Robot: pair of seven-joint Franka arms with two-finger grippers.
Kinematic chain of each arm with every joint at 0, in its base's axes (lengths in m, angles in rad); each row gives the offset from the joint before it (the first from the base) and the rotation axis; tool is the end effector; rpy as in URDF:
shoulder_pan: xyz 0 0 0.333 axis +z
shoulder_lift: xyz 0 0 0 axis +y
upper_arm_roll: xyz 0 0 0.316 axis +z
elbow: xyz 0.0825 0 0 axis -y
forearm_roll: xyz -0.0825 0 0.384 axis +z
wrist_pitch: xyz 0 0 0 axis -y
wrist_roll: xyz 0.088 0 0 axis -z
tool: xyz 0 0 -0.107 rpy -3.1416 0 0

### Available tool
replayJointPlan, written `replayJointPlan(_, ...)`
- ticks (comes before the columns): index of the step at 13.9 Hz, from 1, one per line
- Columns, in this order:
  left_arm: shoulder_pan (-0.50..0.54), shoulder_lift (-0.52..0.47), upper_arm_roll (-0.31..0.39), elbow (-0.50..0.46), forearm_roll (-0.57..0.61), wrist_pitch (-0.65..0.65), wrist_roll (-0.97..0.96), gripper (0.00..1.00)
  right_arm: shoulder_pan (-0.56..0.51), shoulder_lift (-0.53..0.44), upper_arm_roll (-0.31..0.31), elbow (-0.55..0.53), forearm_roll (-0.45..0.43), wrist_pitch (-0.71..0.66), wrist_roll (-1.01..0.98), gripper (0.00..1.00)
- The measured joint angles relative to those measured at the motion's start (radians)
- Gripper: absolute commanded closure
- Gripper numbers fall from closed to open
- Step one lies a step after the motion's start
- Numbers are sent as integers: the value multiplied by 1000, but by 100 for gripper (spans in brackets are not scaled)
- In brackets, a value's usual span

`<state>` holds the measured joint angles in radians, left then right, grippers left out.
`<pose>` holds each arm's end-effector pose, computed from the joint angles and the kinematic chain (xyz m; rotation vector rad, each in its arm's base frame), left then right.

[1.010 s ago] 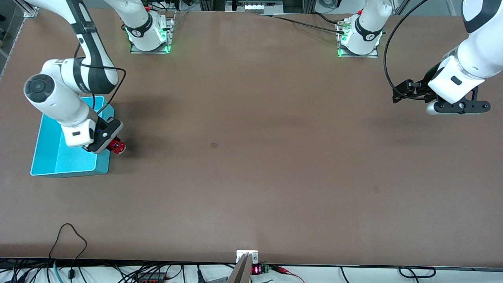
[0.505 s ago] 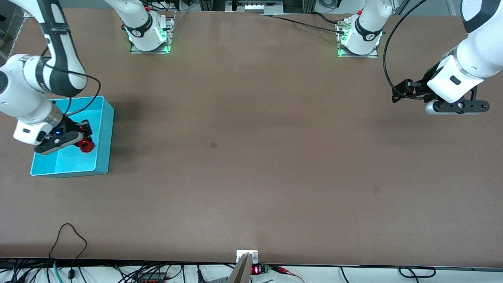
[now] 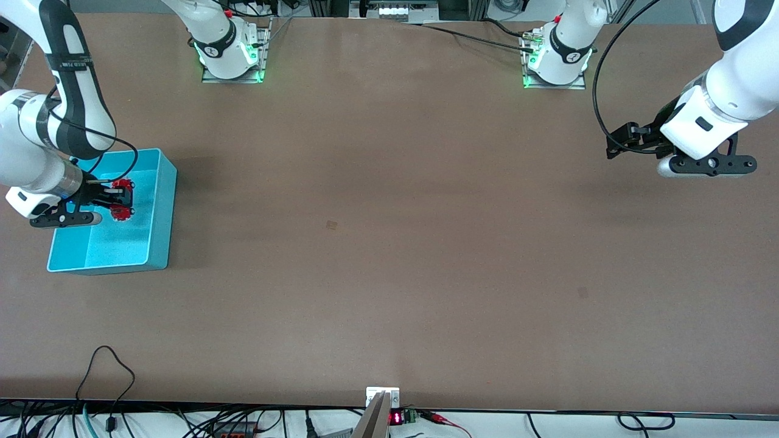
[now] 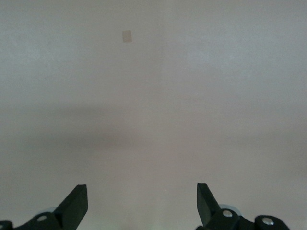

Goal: Wind red beetle toy and store in blue box
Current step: 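Lift the red car with the right gripper over the blue box, then lower the red car into the blue box and open the right gripper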

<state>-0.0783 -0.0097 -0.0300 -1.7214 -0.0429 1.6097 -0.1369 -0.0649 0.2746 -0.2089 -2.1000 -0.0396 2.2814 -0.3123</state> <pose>0.5442 -0.0637 0.5622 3.1071 0.0505 -0.1655 0.5479 -0.1532 0.2842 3.0787 0.1090 -0.1679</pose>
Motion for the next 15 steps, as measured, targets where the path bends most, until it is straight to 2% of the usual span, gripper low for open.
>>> replayJointPlan(3,0,0,0,0,1,-3,0,0,-1,36,-29,-23,0,0,0,99)
replayJointPlan(5,0,0,0,0,1,-6,0,0,-1,56,-32,-31,0,0,0,95)
replayJointPlan(10,-1,0,0,0,2,-6,0,0,-3,95,-44,-35,-1,2,-15,95)
replayJointPlan(12,-3,0,0,0,2,-6,0,0,-12,109,-46,-35,-1,6,-27,90)
replayJointPlan(13,-3,0,0,0,2,-6,0,0,-15,114,-47,-35,-1,9,-38,85)
replayJointPlan(15,-4,0,0,1,2,-6,0,0,-21,123,-48,-35,-1,20,-54,63)
